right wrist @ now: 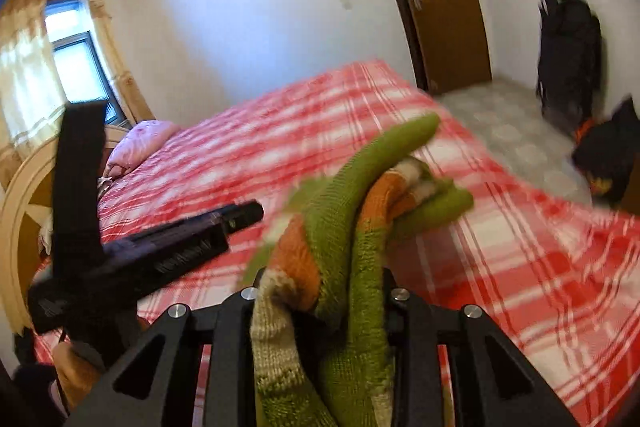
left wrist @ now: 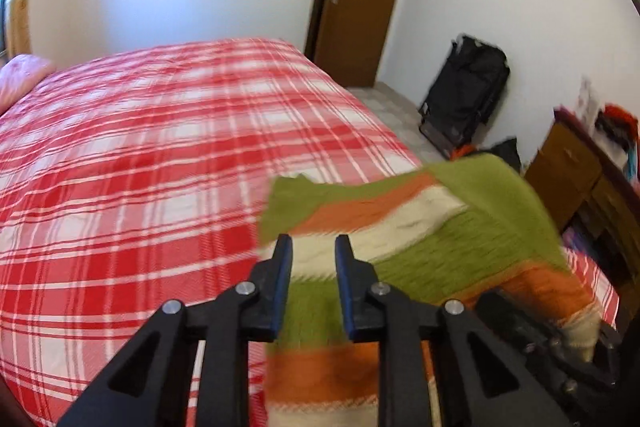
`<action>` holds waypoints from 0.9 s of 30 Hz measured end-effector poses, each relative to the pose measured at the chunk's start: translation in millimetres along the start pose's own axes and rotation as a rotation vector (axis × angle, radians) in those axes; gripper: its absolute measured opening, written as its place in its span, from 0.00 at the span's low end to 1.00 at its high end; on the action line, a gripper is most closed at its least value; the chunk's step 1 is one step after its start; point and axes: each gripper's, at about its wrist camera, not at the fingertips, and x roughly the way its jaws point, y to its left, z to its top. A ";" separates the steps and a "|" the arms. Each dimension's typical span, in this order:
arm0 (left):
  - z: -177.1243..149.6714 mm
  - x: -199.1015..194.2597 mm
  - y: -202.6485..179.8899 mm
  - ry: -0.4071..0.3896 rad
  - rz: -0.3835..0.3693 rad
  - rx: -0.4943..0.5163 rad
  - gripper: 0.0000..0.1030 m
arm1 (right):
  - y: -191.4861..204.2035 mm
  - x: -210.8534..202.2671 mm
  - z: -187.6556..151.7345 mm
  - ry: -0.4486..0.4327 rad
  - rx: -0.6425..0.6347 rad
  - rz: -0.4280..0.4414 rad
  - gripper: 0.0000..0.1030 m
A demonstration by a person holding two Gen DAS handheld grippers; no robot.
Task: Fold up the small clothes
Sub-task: 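Lift the held end and fold it over the sweater with the right gripper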
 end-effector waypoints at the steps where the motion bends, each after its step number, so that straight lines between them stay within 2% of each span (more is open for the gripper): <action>1: -1.3 2.2 -0.9 0.012 -0.011 -0.004 0.26 | -5.6 -0.7 -4.4 0.005 0.011 -0.004 0.28; 2: -3.5 6.1 -0.5 0.029 -0.018 -0.014 0.32 | -14.6 -1.8 -10.2 0.015 0.037 0.002 0.31; 3: -6.5 12.6 2.9 0.062 -0.011 -0.029 0.45 | -23.4 -1.8 -14.2 0.028 0.068 0.009 0.32; 4: -8.6 14.8 4.0 0.079 -0.004 -0.036 0.53 | -31.7 -0.9 -16.5 0.040 0.099 0.015 0.33; 5: -11.1 18.7 9.6 0.097 0.005 -0.051 0.66 | -42.2 -0.5 -18.7 0.056 0.142 0.023 0.37; 6: -14.4 21.3 18.0 0.105 0.013 -0.069 0.70 | -50.1 -1.0 -19.3 0.061 0.174 0.027 0.40; 8: -20.1 23.9 35.7 0.126 0.019 -0.120 0.70 | -62.9 -1.4 -16.7 0.056 0.225 0.027 0.42; 10: -24.2 28.5 49.6 0.167 0.000 -0.177 0.70 | -75.8 -0.6 -12.0 0.051 0.280 0.030 0.47; 12: -28.2 32.8 55.8 0.196 -0.036 -0.226 0.82 | -83.5 1.6 -8.7 0.045 0.313 0.010 0.60; 13: -31.0 33.9 53.6 0.206 -0.044 -0.237 0.85 | -86.4 5.6 -6.7 0.049 0.319 0.005 0.60; 15: -32.2 42.3 47.2 0.232 -0.063 -0.240 0.87 | -87.2 15.3 -3.6 0.075 0.311 0.009 0.61; 17: -33.5 45.9 36.5 0.241 -0.054 -0.208 0.87 | -87.1 32.2 -3.8 0.133 0.296 -0.007 0.61; 20: -36.2 51.2 13.1 0.263 -0.053 -0.134 0.87 | -88.0 48.6 -11.1 0.191 0.295 0.015 0.61; 25: -40.6 56.7 -7.2 0.262 -0.019 -0.047 0.87 | -93.7 61.1 -14.0 0.195 0.315 0.050 0.65; 26: -41.1 56.7 -10.5 0.255 -0.017 -0.035 0.83 | -92.7 62.8 -13.6 0.196 0.305 0.048 0.65; 27: -41.1 55.7 -12.5 0.249 -0.025 -0.025 0.75 | -91.1 65.6 -12.7 0.199 0.289 0.044 0.65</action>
